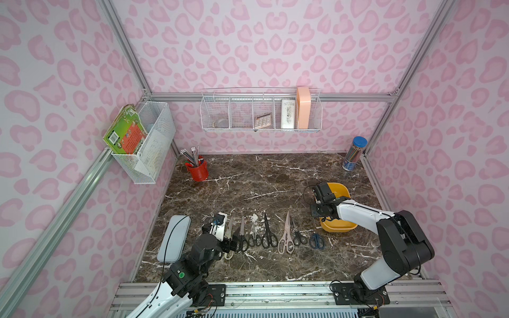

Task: Put the scissors into the storage box
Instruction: Move the storage box to the center of the board, then pick up the scissors from the center of the board.

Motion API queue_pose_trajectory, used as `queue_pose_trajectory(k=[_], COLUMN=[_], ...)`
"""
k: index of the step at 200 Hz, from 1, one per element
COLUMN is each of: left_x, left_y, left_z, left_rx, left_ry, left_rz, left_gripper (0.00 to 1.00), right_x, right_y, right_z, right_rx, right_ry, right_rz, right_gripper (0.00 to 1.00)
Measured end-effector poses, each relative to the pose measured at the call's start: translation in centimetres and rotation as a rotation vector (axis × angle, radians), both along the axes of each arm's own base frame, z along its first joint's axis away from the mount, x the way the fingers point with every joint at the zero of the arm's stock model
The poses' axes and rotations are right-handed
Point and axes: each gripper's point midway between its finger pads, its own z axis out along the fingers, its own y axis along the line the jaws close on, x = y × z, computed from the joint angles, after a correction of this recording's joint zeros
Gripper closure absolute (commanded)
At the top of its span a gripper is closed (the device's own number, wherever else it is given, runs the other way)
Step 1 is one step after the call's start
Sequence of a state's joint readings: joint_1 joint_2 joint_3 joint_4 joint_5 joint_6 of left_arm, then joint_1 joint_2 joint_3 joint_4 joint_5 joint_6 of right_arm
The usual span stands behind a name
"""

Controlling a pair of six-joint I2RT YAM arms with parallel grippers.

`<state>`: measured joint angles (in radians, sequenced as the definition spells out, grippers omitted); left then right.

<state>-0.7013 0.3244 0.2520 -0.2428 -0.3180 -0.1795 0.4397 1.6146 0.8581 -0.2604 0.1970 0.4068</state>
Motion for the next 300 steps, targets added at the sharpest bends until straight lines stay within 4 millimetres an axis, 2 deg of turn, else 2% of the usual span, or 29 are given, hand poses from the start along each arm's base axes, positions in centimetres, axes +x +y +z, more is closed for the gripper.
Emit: queue_pose_trajectory(k=[20, 67, 77, 101, 113, 132, 154, 172, 184, 207, 221, 232, 269, 286, 300], left_x=[-0.4, -1.0, -1.1, -1.3, -1.4, -1.6, -2.2, -2.9, -3.3, -4.1, -4.5, -4.6, -4.6, -4.7, -4.6], left_y=[-0.5, -1.0, -1.0, -1.0, -1.1, -1.8, -3.7, -5.5, -6.6, -8.8, -9.7, -10.1, -10.0, -9.9, -9.6], left_z=[-0.7, 0.4, 0.6, 0.7, 0.6, 0.1, -0.8, -2.2, -2.6, -3.1, -3.3, -3.2, -2.2, -1.8, -1.5], left_rx=[-0.006, -0.053, -0.063, -0.074, -0.073, -0.057, -0.020, 0.026, 0.047, 0.083, 0.097, 0.101, 0.088, 0.082, 0.081], left_ry=[0.007, -0.049, -0.057, -0.070, -0.069, -0.055, -0.038, 0.011, 0.037, 0.073, 0.089, 0.083, 0.032, 0.008, -0.010], left_rz=[-0.035, -0.085, -0.094, -0.096, -0.106, -0.153, -0.275, -0.388, -0.457, -0.577, -0.623, -0.644, -0.642, -0.637, -0.625], left_gripper=[0.04, 0.02, 0.01, 0.01, 0.01, 0.01, 0.01, 0.01, 0.01, 0.01, 0.01, 0.01, 0.01, 0.01, 0.01], right_x=[0.5, 1.3, 1.4, 1.1, 1.0, 1.3, 1.3, -0.6, -3.2, -9.2, -12.1, -13.7, -16.2, -16.5, -15.9], right_y=[0.4, 1.0, 1.0, 1.1, 1.1, 1.6, 2.5, 4.2, 5.9, 8.1, 7.7, 6.9, 2.8, 1.3, 0.8], right_z=[-0.2, -0.2, -0.2, -0.2, 0.0, 1.7, 5.5, 8.3, 8.9, 7.3, 5.6, 4.3, 0.4, -1.2, -1.4], right_rx=[-0.008, -0.026, -0.028, -0.020, -0.023, -0.015, 0.005, 0.039, 0.075, 0.117, 0.121, 0.124, 0.117, 0.112, 0.114], right_ry=[-0.004, -0.021, -0.021, -0.008, 0.000, -0.018, -0.085, -0.132, -0.126, -0.033, 0.032, 0.076, 0.165, 0.209, 0.198], right_rz=[0.004, 0.018, 0.019, 0.025, 0.025, 0.029, 0.033, 0.064, 0.105, 0.177, 0.167, 0.141, -0.011, -0.073, -0.104], right_gripper=[1.00, 1.00, 0.87, 0.62, 0.54, 0.51, 0.50, 0.50, 0.51, 0.52, 0.53, 0.54, 0.56, 0.58, 0.59])
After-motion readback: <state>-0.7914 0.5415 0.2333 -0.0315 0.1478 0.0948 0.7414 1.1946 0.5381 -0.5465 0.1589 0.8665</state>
